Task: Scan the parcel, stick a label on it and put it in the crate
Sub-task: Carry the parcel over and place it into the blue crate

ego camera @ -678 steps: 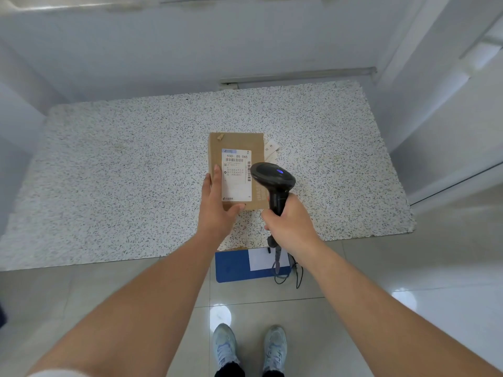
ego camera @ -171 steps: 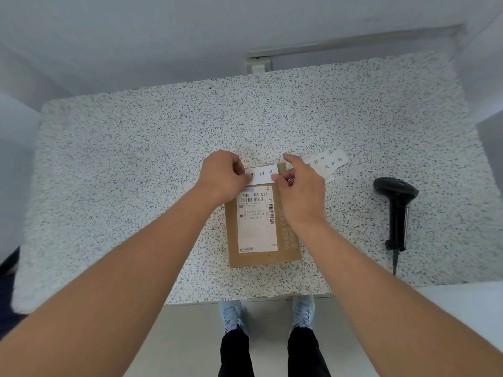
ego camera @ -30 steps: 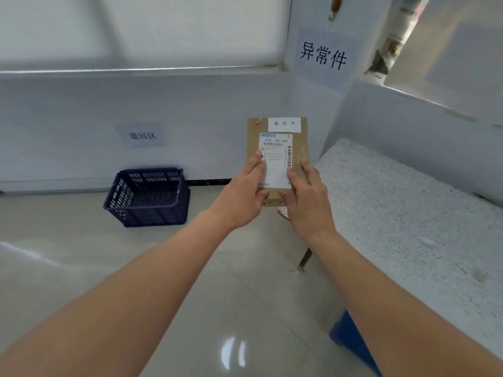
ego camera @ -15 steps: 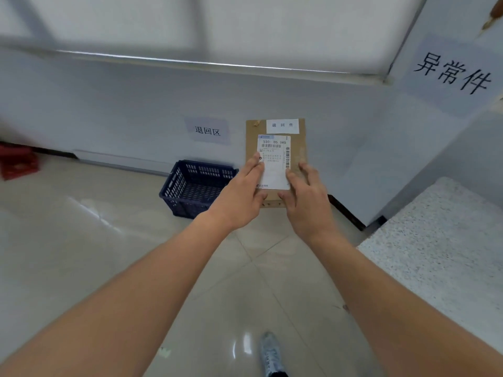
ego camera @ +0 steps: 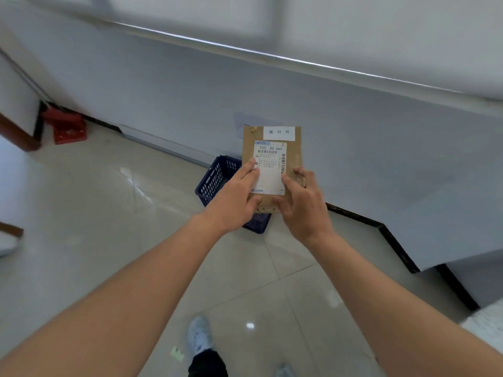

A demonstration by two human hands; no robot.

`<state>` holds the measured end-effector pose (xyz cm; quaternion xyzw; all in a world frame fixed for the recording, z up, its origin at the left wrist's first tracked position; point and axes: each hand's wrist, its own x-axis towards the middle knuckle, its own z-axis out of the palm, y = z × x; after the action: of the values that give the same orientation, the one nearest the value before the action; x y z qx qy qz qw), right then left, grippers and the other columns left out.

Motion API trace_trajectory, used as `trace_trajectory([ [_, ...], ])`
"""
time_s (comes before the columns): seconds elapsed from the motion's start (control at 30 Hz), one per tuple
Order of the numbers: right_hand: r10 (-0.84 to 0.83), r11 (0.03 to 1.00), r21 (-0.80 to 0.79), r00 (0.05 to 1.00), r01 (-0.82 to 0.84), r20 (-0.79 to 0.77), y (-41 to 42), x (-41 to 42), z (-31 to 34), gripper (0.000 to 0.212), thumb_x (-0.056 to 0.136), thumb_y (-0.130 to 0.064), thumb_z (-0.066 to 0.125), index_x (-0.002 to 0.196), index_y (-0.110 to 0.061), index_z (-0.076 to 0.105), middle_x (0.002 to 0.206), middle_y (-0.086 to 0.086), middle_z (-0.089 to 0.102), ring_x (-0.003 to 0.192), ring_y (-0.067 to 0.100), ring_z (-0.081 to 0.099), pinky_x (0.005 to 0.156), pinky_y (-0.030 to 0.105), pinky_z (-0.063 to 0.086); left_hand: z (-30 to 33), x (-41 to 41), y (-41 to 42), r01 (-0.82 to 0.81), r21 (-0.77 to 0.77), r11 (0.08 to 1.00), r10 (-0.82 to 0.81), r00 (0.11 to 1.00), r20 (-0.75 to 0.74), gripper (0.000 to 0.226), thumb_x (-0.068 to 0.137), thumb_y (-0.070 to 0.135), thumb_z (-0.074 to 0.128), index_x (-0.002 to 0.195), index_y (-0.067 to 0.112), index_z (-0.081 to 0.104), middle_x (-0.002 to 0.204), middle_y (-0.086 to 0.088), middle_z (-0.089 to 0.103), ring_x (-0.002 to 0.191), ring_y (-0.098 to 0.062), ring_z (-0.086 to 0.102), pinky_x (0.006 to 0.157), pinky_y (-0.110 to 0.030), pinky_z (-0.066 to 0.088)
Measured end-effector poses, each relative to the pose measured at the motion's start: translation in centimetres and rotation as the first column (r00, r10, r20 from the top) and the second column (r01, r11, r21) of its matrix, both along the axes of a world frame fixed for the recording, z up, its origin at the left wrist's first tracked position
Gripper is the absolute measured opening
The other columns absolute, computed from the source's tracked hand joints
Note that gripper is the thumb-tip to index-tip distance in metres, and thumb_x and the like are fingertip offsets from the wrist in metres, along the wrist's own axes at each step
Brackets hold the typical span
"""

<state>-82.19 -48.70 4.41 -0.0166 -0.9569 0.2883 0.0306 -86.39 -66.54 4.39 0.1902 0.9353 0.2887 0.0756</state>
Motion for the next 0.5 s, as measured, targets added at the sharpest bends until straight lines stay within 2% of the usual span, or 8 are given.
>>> trace_trajectory([
  [0.23,-0.055,0.999,0.003,0.996,0.055,0.065,-7.7,-9.0,-3.0,0.055,0.097,-0.024,0.072,0.146,-0.008,0.055,0.155,0.013,0.037,0.132,0.038,0.048,0.112,0.045,0.046,-3.2,-10.3,-7.4,0.067,0.006,0.998,-0.067,0.996,0.054,0.075,0.097,0.015,0.069,0.158,0.000,0.029,0.172,-0.006,0.015,0.156,-0.023,0.020,0.120,-0.023,0.018],
  [0.33,-0.099,0.995,-0.012,0.990,0.101,0.103,-11.7,-13.0,-4.2,0.053,0.097,-0.022,0.071,0.146,-0.008,0.055,0.157,0.013,0.035,0.132,0.038,0.048,0.111,0.047,0.045,-4.7,-14.9,-10.8,0.106,0.009,0.994,-0.106,0.991,0.082,0.076,0.097,0.014,0.069,0.158,-0.002,0.027,0.173,-0.006,0.008,0.158,-0.022,0.013,0.122,-0.023,0.016],
  [0.5,-0.157,0.986,-0.023,0.976,0.162,0.152,-17.0,-19.0,-6.3,0.052,0.098,-0.017,0.069,0.148,-0.011,0.054,0.160,0.010,0.032,0.128,0.038,0.049,0.107,0.046,0.048,-6.6,-21.7,-15.7,0.156,0.015,0.988,-0.156,0.981,0.115,0.078,0.098,0.015,0.068,0.160,0.000,0.023,0.173,-0.002,0.001,0.158,-0.019,0.009,0.119,-0.020,0.014],
])
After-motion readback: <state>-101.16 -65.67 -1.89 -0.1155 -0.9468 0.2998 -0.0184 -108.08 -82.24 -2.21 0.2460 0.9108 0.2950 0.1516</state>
